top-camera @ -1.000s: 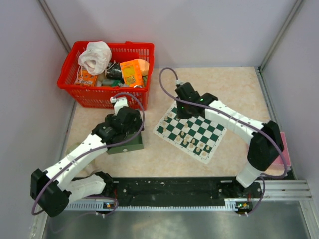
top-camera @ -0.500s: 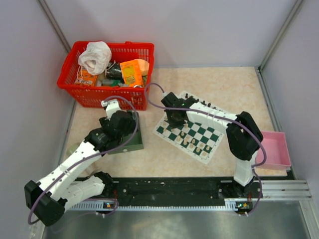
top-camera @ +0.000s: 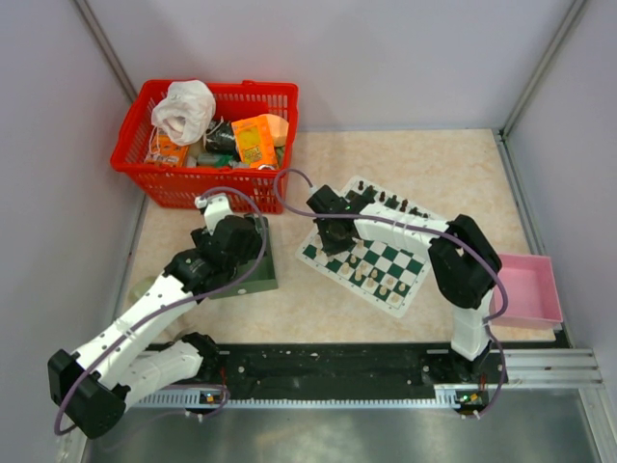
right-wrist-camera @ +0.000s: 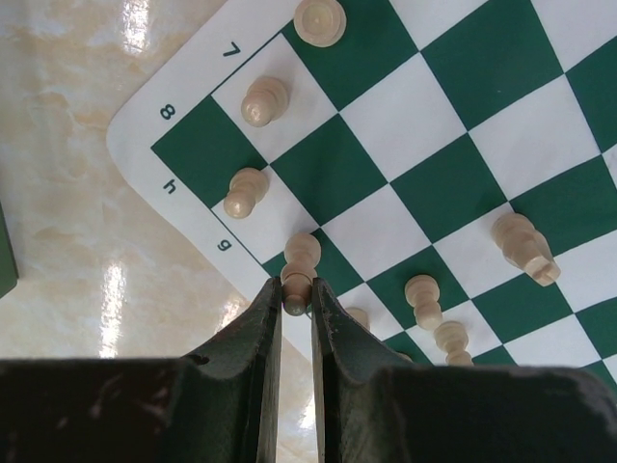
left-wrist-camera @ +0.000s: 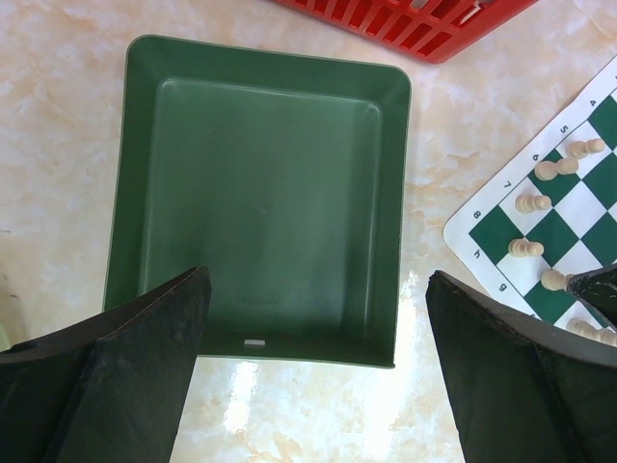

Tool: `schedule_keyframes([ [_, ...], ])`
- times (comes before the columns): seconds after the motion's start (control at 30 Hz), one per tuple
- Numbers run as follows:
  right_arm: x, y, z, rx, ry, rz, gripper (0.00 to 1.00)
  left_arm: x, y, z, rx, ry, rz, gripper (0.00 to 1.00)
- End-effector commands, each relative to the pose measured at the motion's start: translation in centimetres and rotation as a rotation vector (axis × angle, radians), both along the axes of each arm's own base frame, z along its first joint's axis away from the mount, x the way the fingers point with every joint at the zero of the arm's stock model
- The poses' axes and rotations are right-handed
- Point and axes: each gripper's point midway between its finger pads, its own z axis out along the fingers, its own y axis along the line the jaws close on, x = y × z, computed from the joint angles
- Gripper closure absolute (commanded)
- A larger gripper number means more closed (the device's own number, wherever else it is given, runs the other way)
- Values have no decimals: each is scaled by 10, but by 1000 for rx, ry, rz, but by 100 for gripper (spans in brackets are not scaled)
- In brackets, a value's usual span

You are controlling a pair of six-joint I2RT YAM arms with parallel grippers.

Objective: Set up the chess pieces on the board

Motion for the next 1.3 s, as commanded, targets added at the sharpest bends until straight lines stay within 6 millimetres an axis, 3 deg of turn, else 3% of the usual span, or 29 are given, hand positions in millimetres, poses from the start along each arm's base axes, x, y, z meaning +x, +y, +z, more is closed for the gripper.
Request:
schedule_keyframes([
  [0.0,-6,5,-2,11,-3,3,89,2,4,4,-5,-27,22,1],
  [0.4,-13,4,3,29,6,17,89,5,-1,-1,-11,-10,11,1],
  [0.83,-12,6,21,63,-27,18,89,6,-2,-1,-17,-9,11,1],
  [1.27,-15,0,12,37,-15,17,88,7,-5,-4,-22,-1,6,1],
])
